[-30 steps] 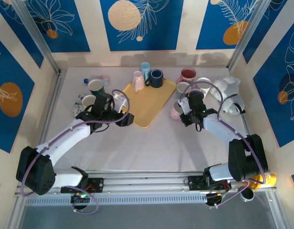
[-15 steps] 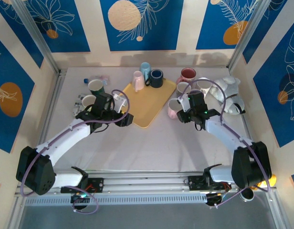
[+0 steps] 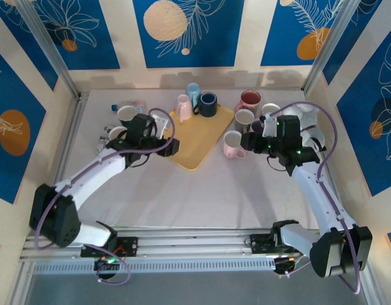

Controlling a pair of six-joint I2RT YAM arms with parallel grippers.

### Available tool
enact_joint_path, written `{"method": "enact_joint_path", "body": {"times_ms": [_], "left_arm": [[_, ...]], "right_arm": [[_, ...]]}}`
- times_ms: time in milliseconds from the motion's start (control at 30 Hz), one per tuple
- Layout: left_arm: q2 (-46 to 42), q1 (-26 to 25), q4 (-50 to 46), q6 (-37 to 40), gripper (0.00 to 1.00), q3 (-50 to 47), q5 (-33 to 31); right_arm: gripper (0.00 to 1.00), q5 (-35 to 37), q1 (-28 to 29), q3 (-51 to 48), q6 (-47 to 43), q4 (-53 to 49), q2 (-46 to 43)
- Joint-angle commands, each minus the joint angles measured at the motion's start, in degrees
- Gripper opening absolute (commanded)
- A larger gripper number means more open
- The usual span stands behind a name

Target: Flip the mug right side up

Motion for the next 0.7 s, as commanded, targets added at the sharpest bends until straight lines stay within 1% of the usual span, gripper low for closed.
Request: {"method": "enact_joint_path", "body": {"times_ms": [0, 67, 167, 300, 400, 567, 667], "left_arm": [[8.42, -0.36, -6.09, -4.31, 0.63, 10.85, -6.24], [14.30, -0.52, -9.68, -6.02, 0.62, 17.36, -8.96], [21.80, -0.58, -12.12, -7.49, 0.62, 25.05, -11.58], [31.01, -0.58, -15.61, -7.68, 0.62, 35.23, -14.24], [37.95, -0.47, -18.34, -7.25, 0.60, 43.02, -15.97], [46.58, -0.51, -19.04, -4.76, 0.52, 52.02, -19.31], [50.00, -0.54, -19.59, -3.23, 0.51, 55.76, -21.63]], "right_arm": [[0.48, -5.99, -0.33, 3.14, 5.79, -4.06, 1.49], [0.48, -6.37, -0.36, 3.72, 6.56, -4.07, 2.24], [0.48, -6.71, -0.31, 4.19, 7.52, -3.41, 3.08], [0.49, -7.70, -0.28, 4.39, 7.41, -1.93, 4.78], [0.49, -8.74, -0.30, 5.91, 7.06, -2.64, 6.98], [0.48, -9.56, -0.36, 7.59, 6.41, -2.97, 9.43], [0.48, -9.65, -0.28, 7.95, 6.30, -2.84, 9.99]]}}
